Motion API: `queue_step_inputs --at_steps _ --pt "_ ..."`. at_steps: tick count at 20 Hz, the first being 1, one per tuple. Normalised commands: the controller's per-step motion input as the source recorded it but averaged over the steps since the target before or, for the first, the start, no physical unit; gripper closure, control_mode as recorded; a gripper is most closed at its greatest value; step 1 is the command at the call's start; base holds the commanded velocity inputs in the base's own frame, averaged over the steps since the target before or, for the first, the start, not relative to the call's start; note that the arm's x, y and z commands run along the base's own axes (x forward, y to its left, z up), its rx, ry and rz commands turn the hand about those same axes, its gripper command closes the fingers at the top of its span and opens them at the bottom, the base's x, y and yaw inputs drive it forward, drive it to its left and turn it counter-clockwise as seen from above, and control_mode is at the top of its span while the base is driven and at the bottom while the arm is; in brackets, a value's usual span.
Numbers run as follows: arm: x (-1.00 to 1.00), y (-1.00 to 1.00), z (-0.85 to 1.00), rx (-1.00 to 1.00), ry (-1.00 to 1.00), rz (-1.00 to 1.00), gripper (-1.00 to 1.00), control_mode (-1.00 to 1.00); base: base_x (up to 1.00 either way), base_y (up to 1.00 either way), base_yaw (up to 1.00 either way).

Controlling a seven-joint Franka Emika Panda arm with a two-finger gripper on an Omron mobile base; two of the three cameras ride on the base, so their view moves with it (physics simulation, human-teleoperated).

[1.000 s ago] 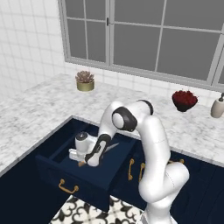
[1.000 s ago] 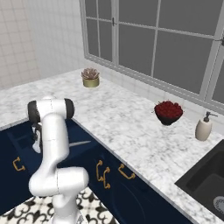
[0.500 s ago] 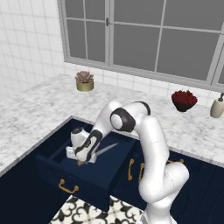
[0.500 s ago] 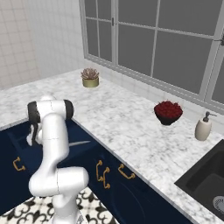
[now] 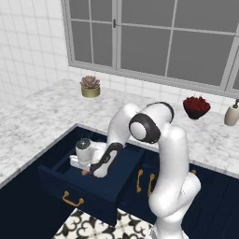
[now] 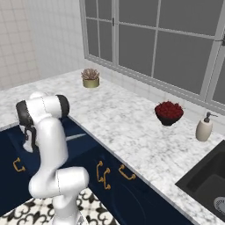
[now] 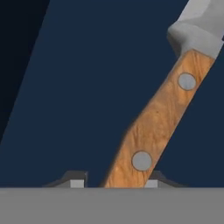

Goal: Pick up the knife from the drawer and place it on the cutting board. Then place the meat from the plate to the cutting board.

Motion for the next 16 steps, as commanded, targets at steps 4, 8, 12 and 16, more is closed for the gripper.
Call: queue_step_inputs --at_steps 4,8,12,16 --pt "-0.58 -0.45 1.0 0.12 -0.27 -0.15 1.0 -1.0 0.0 0.0 0.0" --pt "-0.38 -0.4 1.0 0.1 -0.13 -0.15 1.0 -1.0 0.0 0.0 0.0" --pt "-0.16 -0.08 1.0 0.06 -0.01 -0.11 1.0 -1.0 0.0 0.0 0.0" --pt "-0.25 -0.1 1.0 0.05 0.0 -0.15 1.0 -1.0 0.0 0.0 0.0"
